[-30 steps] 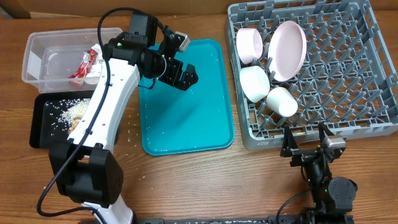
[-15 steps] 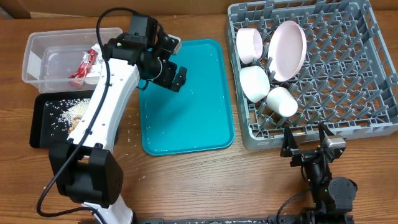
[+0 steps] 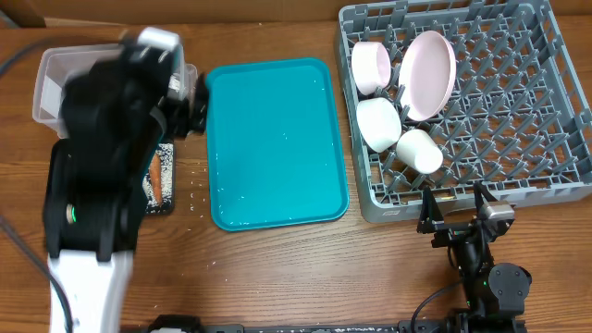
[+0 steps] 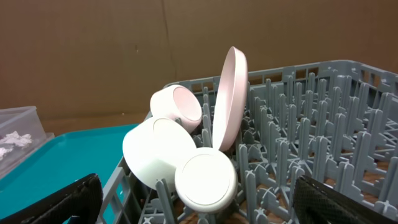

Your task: Sort waste into correct bins and load items into the dishwasher

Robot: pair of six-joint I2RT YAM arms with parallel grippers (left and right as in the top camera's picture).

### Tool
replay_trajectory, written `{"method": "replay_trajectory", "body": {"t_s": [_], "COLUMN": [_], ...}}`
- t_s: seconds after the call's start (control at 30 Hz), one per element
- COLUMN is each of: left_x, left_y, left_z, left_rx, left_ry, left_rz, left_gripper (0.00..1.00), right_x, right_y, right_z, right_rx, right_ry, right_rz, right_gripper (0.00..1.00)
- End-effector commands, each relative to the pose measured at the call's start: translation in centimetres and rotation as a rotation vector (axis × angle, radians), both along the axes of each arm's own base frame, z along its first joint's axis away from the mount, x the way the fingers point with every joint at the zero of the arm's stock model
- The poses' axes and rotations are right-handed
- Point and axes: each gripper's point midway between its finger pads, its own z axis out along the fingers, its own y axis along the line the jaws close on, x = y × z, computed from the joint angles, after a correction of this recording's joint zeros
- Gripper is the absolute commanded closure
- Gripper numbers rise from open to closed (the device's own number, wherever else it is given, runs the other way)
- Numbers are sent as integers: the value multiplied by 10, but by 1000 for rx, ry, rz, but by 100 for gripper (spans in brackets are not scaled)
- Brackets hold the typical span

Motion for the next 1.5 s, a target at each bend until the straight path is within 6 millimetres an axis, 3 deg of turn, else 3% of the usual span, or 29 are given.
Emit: {"method": "replay_trajectory", "body": {"t_s": [0.0, 0.13, 0.17, 0.27, 0.7, 1.47], "left_x": [-28, -67, -86, -102, -114, -114], "left_y": [-8, -2, 3, 7, 10, 12], "left_z": [-68, -112, -135, -150, -220, -224], "left_rx": [-102, -117, -113, -112, -134, -129], "left_ry": [-20, -140, -184, -232, -207, -194], "left_rz": [-63, -40, -19, 1, 17, 27], "left_gripper": [0, 0, 0, 0, 0, 0], "right_x": [0, 0, 0, 0, 0, 0], "right_y": [1, 1, 1, 1, 1, 1], "right_z": [-1, -1, -1, -1, -1, -1], "right_rx": [3, 3, 3, 3, 3, 3], "right_ry": [-6, -6, -6, -6, -6, -6], "right_rz": [5, 5, 5, 5, 5, 5], "right_gripper": [0, 0, 0, 0, 0, 0]}}
